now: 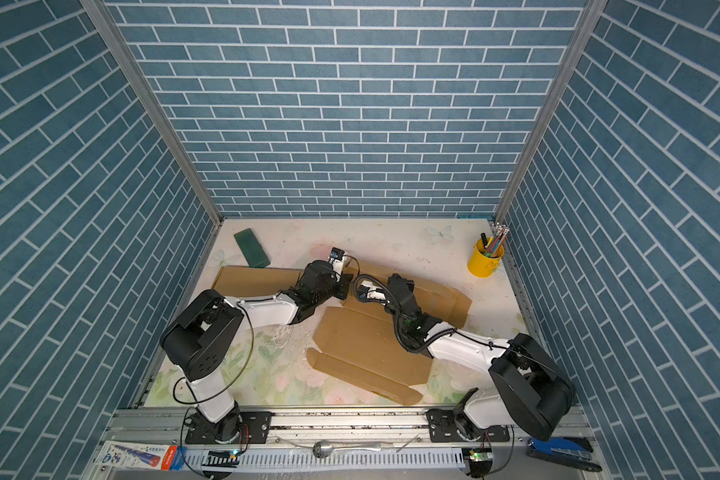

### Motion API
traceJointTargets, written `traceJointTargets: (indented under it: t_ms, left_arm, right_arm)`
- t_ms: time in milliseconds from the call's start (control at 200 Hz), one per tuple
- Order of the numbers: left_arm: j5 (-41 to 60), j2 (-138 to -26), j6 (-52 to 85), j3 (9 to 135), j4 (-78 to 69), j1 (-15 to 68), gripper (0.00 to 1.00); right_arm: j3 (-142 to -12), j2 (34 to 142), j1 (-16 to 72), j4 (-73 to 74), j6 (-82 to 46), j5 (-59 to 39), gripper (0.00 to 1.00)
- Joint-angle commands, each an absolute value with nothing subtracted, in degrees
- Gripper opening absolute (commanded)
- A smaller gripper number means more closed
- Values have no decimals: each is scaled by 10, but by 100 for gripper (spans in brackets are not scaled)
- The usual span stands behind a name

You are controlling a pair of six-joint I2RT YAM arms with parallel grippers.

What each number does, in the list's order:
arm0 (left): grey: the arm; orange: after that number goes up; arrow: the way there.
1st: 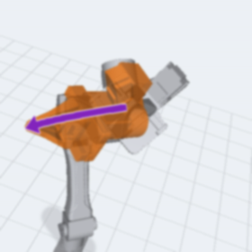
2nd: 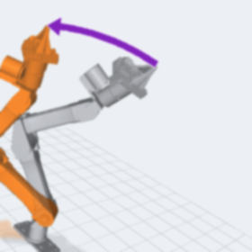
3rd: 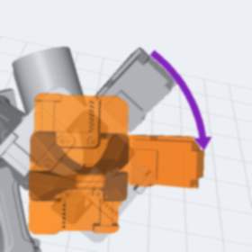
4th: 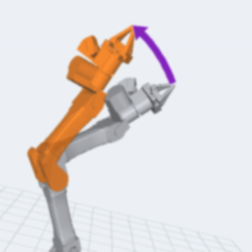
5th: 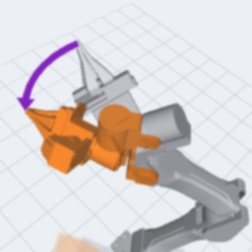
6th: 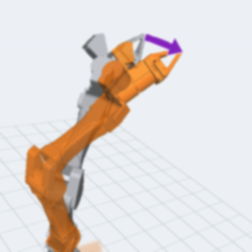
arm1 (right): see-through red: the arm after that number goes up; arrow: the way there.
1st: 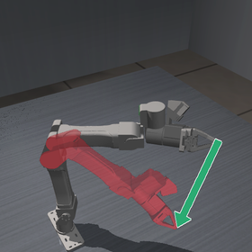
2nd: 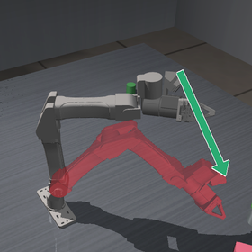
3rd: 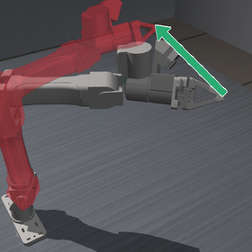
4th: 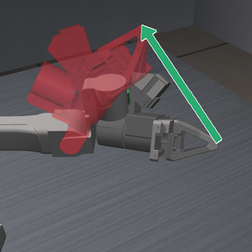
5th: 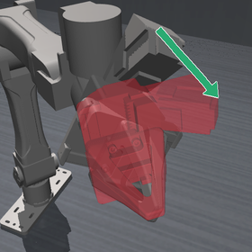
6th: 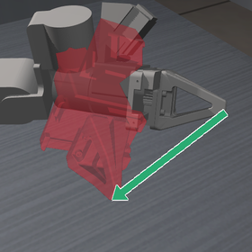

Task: Fold the paper box

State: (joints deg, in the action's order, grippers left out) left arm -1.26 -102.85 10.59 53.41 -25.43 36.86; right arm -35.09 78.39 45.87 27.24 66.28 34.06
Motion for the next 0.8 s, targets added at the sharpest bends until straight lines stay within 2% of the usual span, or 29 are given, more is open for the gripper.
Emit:
traceJointTargets:
  t_ms: [0,115,270,335,515,560,645,755,795]
  left_arm:
    - [-27,-990,104,527,-261,358,43]
    - [-27,-966,104,530,-266,352,47]
    - [-5,-977,100,562,-260,353,45]
    - [-6,-988,94,567,-261,352,39]
    - [-19,-1007,76,561,-264,353,10]
    - [-26,-1007,75,555,-269,353,7]
    - [-31,-1002,73,544,-274,354,10]
    - [-26,-986,70,529,-263,354,34]
    - [-26,-978,72,520,-255,354,39]
  right_arm:
    - [-353,782,464,235,658,331,0]
    - [-351,782,464,232,657,329,0]
    - [-354,784,464,232,658,329,0]
    - [-354,785,464,232,658,329,0]
    - [-354,784,464,232,658,329,0]
    - [-355,786,464,232,657,328,0]
    - [-356,789,464,233,656,327,0]
    - [-359,793,464,235,656,328,0]
    - [-359,793,464,234,656,328,0]
